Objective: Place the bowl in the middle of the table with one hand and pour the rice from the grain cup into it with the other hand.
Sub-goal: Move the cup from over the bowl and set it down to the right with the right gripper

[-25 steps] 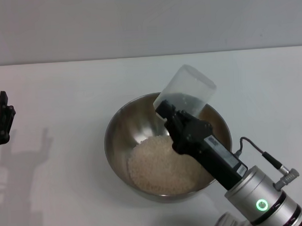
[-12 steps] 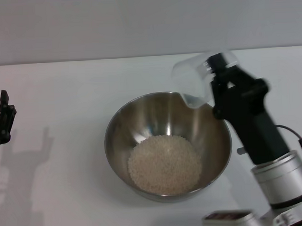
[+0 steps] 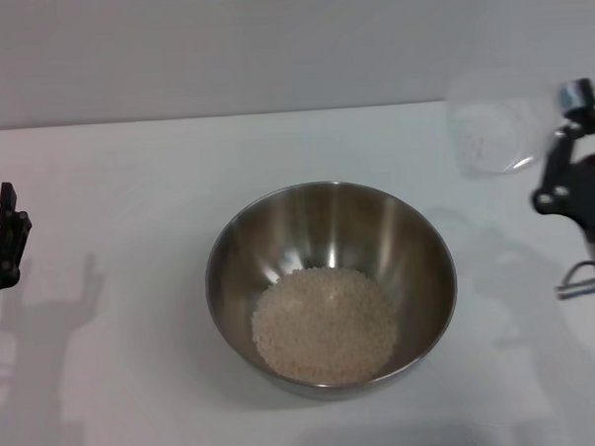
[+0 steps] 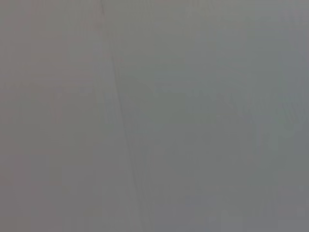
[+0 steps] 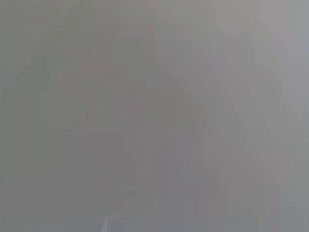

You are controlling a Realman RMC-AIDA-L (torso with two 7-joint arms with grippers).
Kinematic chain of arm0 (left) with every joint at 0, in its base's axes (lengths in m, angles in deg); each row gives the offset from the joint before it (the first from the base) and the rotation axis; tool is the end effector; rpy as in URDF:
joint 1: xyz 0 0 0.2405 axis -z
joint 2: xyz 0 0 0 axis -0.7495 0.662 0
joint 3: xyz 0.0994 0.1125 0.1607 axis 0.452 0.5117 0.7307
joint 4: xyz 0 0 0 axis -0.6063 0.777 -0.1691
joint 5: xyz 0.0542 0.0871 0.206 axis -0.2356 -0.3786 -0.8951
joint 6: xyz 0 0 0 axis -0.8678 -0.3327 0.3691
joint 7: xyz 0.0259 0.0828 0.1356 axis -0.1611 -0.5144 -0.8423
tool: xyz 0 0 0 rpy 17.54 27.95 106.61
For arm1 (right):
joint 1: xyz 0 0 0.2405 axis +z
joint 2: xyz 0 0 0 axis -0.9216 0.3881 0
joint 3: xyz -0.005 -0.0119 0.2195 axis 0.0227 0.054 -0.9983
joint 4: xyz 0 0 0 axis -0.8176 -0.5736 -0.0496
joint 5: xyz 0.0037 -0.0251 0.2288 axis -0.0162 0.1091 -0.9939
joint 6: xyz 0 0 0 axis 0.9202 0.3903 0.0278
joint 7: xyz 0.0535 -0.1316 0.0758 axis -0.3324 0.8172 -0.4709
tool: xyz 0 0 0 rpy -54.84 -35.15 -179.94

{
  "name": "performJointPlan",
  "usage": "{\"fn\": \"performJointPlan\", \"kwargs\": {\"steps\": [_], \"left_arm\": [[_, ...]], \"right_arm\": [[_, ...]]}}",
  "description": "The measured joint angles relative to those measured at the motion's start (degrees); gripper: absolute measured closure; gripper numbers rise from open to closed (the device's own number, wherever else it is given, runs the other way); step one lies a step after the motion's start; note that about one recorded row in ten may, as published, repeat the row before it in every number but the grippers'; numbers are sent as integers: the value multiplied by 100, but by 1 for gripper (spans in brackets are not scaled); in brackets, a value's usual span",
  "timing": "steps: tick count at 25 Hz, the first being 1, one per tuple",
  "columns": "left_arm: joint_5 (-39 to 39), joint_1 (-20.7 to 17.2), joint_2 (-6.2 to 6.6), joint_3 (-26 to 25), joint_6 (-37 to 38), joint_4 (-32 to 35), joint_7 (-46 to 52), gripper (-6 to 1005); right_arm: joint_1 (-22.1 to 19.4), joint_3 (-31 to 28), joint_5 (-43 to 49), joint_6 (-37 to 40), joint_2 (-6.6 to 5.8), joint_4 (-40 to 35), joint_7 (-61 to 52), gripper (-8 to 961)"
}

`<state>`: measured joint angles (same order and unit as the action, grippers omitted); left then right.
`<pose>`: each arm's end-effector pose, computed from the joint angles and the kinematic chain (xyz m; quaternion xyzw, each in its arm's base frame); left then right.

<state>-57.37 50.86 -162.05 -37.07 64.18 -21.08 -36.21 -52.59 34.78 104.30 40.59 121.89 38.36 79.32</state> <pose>-0.2730 0.2802 -0.0042 -0.6331 -0.1186 -0.2748 0.7138 0.2006 0.2610 -0.0239 -0.6214 -0.0200 0.3744 0.6879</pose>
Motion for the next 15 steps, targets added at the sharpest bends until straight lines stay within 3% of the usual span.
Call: {"fn": "performJointPlan", "kwargs": {"steps": [5, 11, 15], "left_arm": [[0, 4, 0, 16, 1, 0, 0, 187], [0, 34, 0, 18, -5, 27, 0, 187], [0, 39, 0, 19, -13, 25, 0, 186]], "right_arm": [[61, -136, -31, 218, 53, -968, -2122, 938], [10, -312, -34, 244, 72, -1423, -2439, 927], [24, -574, -39, -167, 93, -1752, -2629, 921]]}}
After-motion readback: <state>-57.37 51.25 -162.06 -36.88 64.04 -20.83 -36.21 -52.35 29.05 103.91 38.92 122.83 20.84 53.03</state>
